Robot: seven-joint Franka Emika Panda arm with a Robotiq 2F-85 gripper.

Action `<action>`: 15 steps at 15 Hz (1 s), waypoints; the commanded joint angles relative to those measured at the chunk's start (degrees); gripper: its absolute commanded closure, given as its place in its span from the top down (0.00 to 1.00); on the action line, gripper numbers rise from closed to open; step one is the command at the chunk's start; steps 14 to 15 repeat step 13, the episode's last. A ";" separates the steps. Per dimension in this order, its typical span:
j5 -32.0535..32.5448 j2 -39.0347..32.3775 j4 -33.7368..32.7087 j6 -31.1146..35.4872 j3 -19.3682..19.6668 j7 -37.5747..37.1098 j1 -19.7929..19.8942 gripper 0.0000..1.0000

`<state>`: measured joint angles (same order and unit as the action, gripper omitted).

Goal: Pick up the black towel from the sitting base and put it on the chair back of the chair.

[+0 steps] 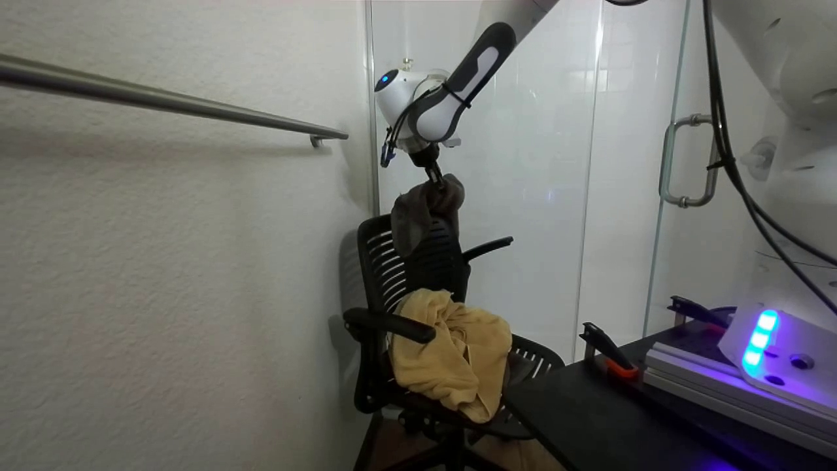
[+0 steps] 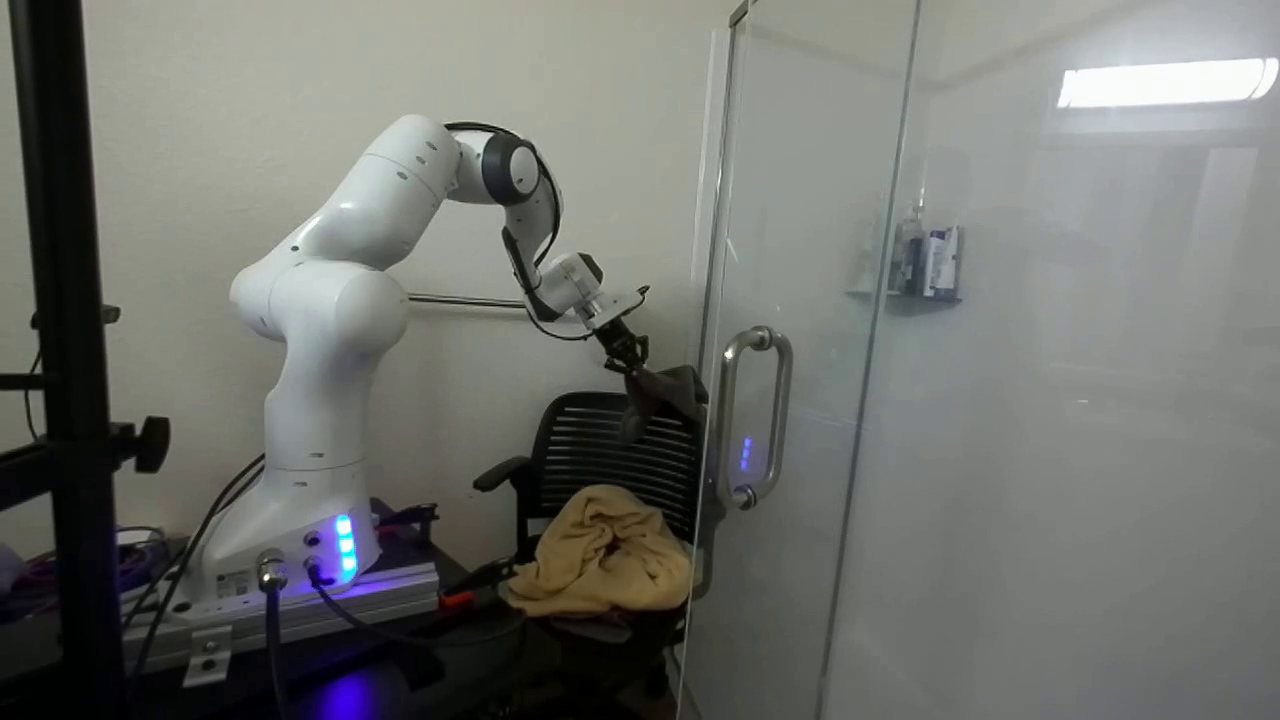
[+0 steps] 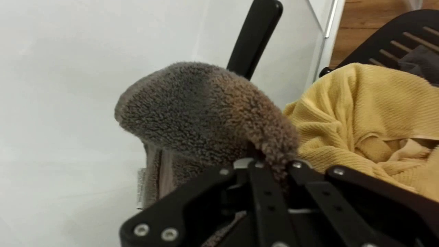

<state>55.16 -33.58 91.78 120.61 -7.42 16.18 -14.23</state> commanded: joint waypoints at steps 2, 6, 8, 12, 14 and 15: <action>-4.72 -4.67 -0.21 0.43 -0.96 7.97 2.09 0.44; -3.37 -5.18 -0.06 0.07 -0.14 5.66 1.05 0.44; -3.40 -5.18 -0.25 0.07 -0.18 5.76 1.04 0.69; -3.35 -5.18 -0.31 -0.03 -0.19 5.59 0.84 0.67; -3.35 -5.18 -0.31 -0.04 -0.20 5.59 0.82 0.70; -3.35 -5.18 -0.31 -0.04 -0.20 5.59 0.82 0.70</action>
